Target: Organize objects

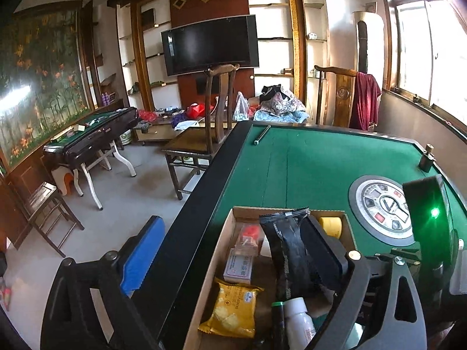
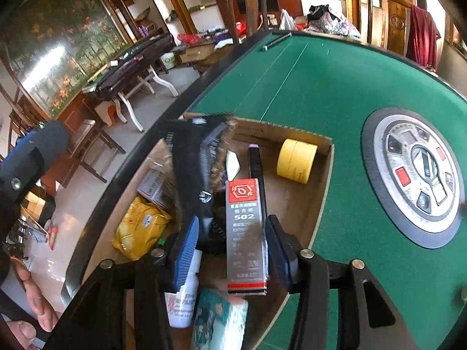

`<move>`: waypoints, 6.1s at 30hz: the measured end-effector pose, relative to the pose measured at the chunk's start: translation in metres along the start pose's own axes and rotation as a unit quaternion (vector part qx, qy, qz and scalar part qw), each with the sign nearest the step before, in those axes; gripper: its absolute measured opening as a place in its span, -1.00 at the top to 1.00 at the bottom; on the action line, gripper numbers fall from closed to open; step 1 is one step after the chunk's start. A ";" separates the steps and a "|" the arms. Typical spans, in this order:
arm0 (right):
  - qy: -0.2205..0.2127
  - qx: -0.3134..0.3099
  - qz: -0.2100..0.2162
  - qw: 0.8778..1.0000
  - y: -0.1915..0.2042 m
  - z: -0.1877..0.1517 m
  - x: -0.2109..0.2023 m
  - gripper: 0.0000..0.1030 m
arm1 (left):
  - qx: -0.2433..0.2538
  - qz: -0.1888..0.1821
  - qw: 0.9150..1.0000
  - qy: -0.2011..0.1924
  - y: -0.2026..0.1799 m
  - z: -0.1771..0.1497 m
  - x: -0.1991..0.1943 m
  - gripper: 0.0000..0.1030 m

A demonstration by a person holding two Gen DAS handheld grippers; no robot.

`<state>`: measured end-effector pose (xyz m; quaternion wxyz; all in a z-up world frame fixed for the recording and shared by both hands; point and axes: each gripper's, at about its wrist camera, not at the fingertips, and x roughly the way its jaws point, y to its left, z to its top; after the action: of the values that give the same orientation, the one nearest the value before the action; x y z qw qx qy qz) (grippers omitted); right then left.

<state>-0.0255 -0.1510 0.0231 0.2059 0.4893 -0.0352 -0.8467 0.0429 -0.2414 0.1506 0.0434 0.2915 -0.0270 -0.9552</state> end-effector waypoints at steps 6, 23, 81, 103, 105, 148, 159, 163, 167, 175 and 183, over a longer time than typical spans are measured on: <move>-0.023 0.015 0.002 1.000 -0.015 -0.010 -0.025 -0.14 | 0.015 -0.013 1.000 -0.007 -0.019 0.005 -0.016 -0.86; -0.049 0.106 -0.020 0.993 -0.131 -0.046 -0.074 -0.23 | 0.077 -0.063 0.995 0.011 -0.108 -0.002 -0.019 -0.87; -0.044 0.101 -0.110 0.988 -0.302 -0.095 -0.180 -0.59 | 0.166 -0.242 0.946 0.138 -0.261 -0.075 0.041 -0.87; 0.008 0.014 -0.153 0.988 -0.296 -0.103 -0.131 -0.42 | 0.182 -0.283 0.923 0.186 -0.292 -0.087 0.071 0.36; 0.013 0.010 -0.161 0.987 -0.296 -0.106 -0.128 -0.31 | 0.160 -0.291 0.923 0.193 -0.283 -0.084 0.069 0.36; -0.022 -0.129 0.019 0.991 -0.008 -0.085 -0.097 -0.31 | -0.090 -0.129 0.979 0.128 0.047 -0.127 -0.015 0.35; 0.021 -0.149 0.067 0.986 0.028 -0.085 -0.056 -0.31 | -0.094 -0.178 0.961 0.191 0.042 -0.143 0.016 0.38; 0.030 -0.160 0.080 0.983 0.040 -0.089 -0.046 -0.31 | -0.082 -0.180 0.962 0.190 0.032 -0.145 0.018 0.38; 0.036 -0.182 0.074 0.980 0.054 -0.097 -0.038 -0.31 | -0.077 -0.167 0.966 0.180 0.034 -0.144 0.017 0.38; 0.044 -0.211 0.057 0.975 0.064 -0.105 -0.022 -0.31 | -0.064 -0.144 0.977 0.144 0.041 -0.132 0.004 0.24; 0.027 -0.207 0.047 0.977 0.066 -0.108 -0.017 -0.35 | -0.070 -0.098 0.989 0.088 0.051 -0.118 -0.016 -0.63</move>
<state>0.0936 -0.1888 -0.0015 0.3431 0.4565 0.1235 -0.8116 0.1257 -0.2934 0.0652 -0.0276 0.3715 0.0724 -0.9252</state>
